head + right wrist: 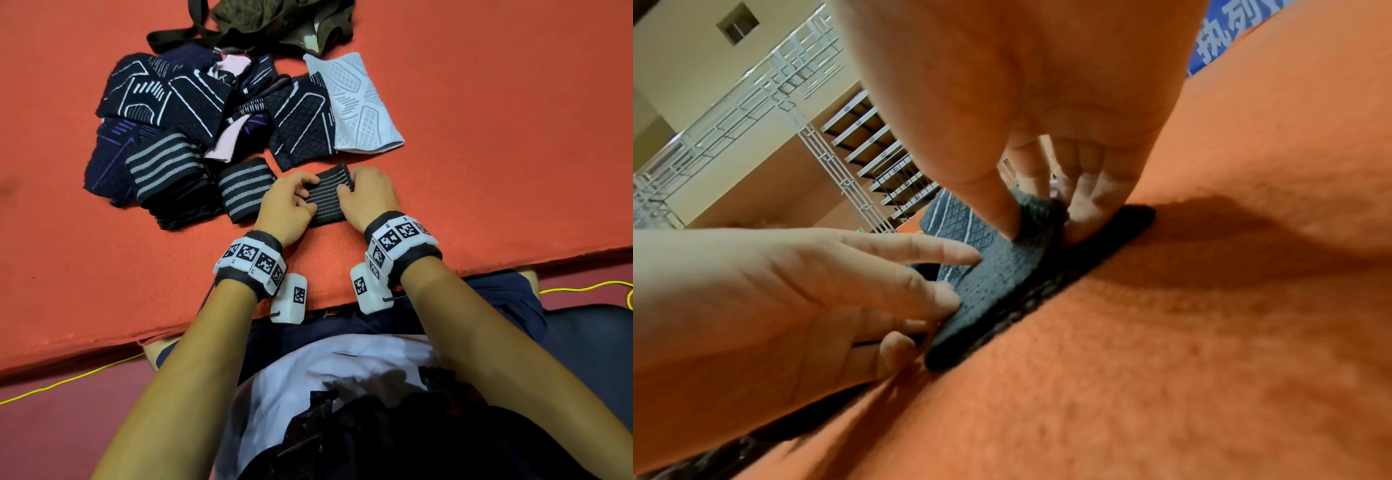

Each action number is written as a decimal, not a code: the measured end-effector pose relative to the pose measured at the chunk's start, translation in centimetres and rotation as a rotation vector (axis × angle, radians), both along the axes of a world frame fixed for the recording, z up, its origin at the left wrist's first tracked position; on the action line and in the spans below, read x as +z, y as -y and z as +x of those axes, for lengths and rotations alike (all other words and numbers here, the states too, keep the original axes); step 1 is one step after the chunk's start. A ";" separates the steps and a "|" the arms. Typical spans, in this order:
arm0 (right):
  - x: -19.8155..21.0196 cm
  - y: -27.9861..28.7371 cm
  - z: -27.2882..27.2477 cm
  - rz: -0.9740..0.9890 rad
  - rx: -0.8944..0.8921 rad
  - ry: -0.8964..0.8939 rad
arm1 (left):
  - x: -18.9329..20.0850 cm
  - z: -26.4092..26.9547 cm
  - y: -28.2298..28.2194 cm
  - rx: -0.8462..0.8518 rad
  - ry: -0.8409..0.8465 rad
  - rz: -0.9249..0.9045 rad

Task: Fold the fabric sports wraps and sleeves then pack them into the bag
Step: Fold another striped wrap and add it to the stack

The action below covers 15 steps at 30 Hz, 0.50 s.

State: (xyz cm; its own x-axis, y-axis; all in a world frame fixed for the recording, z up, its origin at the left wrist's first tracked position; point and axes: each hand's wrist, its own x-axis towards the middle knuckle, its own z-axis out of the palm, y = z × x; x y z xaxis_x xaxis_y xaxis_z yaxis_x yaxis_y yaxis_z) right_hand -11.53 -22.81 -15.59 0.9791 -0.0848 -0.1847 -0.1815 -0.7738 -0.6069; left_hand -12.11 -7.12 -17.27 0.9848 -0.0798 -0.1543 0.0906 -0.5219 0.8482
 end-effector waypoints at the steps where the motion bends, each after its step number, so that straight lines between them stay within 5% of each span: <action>1: 0.2 0.1 0.0 -0.017 -0.014 -0.005 | 0.0 0.0 0.0 -0.005 -0.004 0.019; 11: 0.7 1.0 0.4 0.070 -0.110 -0.002 | -0.5 0.8 0.4 -0.045 -0.024 0.148; 15: 0.7 1.2 0.3 0.092 -0.129 0.031 | -1.1 1.1 0.2 -0.025 -0.034 0.062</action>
State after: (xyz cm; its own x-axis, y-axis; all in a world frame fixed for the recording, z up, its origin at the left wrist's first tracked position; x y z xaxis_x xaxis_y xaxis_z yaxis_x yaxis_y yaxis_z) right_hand -11.22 -23.97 -14.93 0.9666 -0.1941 -0.1673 -0.2557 -0.6863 -0.6809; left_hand -11.04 -7.35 -18.33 0.9768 -0.0934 -0.1928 0.1050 -0.5758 0.8108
